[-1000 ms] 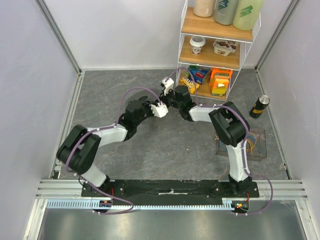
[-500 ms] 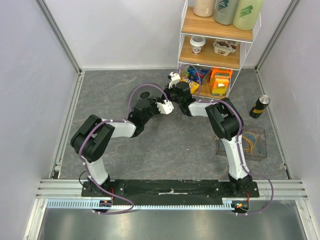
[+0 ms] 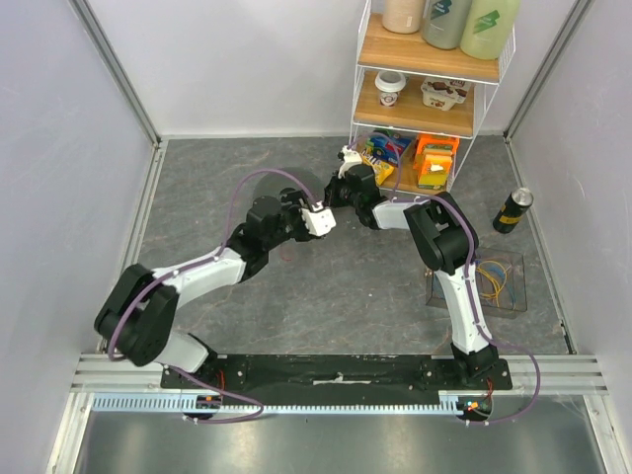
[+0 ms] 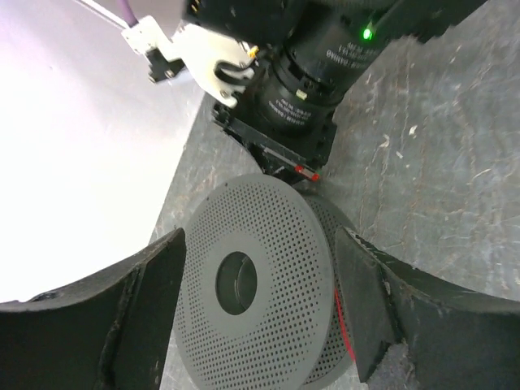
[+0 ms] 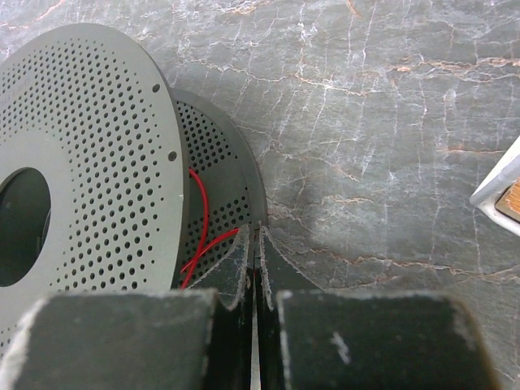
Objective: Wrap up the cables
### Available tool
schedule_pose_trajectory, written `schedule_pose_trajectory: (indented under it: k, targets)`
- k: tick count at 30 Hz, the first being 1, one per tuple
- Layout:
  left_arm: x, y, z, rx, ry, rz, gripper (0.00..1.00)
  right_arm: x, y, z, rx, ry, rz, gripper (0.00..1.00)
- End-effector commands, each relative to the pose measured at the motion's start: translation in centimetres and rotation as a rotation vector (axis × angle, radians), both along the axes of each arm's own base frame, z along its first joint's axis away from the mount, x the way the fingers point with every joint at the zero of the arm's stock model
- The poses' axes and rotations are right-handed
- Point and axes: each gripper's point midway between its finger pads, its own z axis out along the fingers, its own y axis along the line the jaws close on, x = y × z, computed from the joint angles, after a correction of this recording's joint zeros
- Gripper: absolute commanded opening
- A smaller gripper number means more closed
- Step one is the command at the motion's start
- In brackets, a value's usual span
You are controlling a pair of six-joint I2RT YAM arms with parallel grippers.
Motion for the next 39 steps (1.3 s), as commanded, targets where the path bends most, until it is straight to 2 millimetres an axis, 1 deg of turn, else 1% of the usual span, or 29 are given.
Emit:
schedule_pose_trajectory:
  k: [1, 5, 7, 9, 10, 11, 12, 13, 15, 17, 19, 25, 30, 34, 36, 39]
  targets:
    - [-3.6, 0.5, 0.5, -0.068, 0.121, -0.078, 0.81, 1.0, 0.1, 0.2, 0.024, 0.008, -0.031, 0.0]
    - [-4.9, 2.2, 1.3, -0.117, 0.224, -0.056, 0.81, 1.0, 0.0, 0.0, 0.024, 0.019, -0.034, 0.0]
    - [-5.7, 2.9, 1.4, -0.124, 0.25, -0.079, 0.81, 1.0, 0.0, -0.2, 0.023, 0.026, -0.035, 0.0]
    - [-6.4, 3.7, 1.1, -0.115, 0.271, -0.096, 0.79, 0.9, 0.0, -0.2, 0.021, 0.03, -0.036, 0.0]
    - [-6.9, 4.0, 0.6, -0.106, 0.303, -0.107, 0.78, 1.0, -0.1, -0.1, 0.021, 0.032, -0.039, 0.04]
    - [-7.1, 4.4, 0.1, -0.099, 0.331, -0.102, 0.77, 0.9, -0.3, -0.2, 0.02, 0.037, -0.041, 0.11]
    - [-7.0, 4.7, 0.0, -0.103, 0.343, -0.092, 0.76, 1.0, -0.5, 0.0, 0.019, 0.039, -0.048, 0.12]
    - [-7.4, 5.0, -0.5, -0.108, 0.383, -0.085, 0.76, 1.0, -0.6, 0.3, 0.019, 0.037, -0.051, 0.14]
    - [-7.5, 5.4, -0.6, -0.136, 0.413, -0.071, 0.76, 1.0, -1.0, 0.4, 0.013, 0.04, -0.057, 0.19]
    - [-7.5, 5.6, -0.6, -0.148, 0.426, -0.06, 0.77, 0.9, -1.4, 0.4, 0.006, 0.046, -0.065, 0.29]
    - [-7.9, 5.6, -0.6, -0.142, 0.429, -0.074, 0.77, 0.7, -1.6, 0.5, 0.002, 0.049, -0.063, 0.33]
    - [-9.3, 6.0, -2.0, -0.074, 0.422, -0.129, 0.75, 0.5, -2.5, 1.2, -0.012, 0.048, -0.076, 0.45]
    - [-10.8, 6.0, -2.9, -0.033, 0.458, -0.183, 0.74, 0.2, -3.6, 1.4, -0.03, 0.054, -0.086, 0.5]
    - [-11.9, 5.8, -3.9, -0.003, 0.488, -0.236, 0.68, 0.0, -4.1, 2.0, -0.032, 0.051, -0.089, 0.5]
    - [-12.0, 5.7, -4.4, 0.017, 0.501, -0.248, 0.63, -0.2, -4.2, 2.1, -0.034, 0.055, -0.086, 0.5]
    - [-11.5, 5.3, -5.2, 0.054, 0.502, -0.236, 0.6, -0.6, -4.5, 2.2, -0.034, 0.058, -0.082, 0.51]
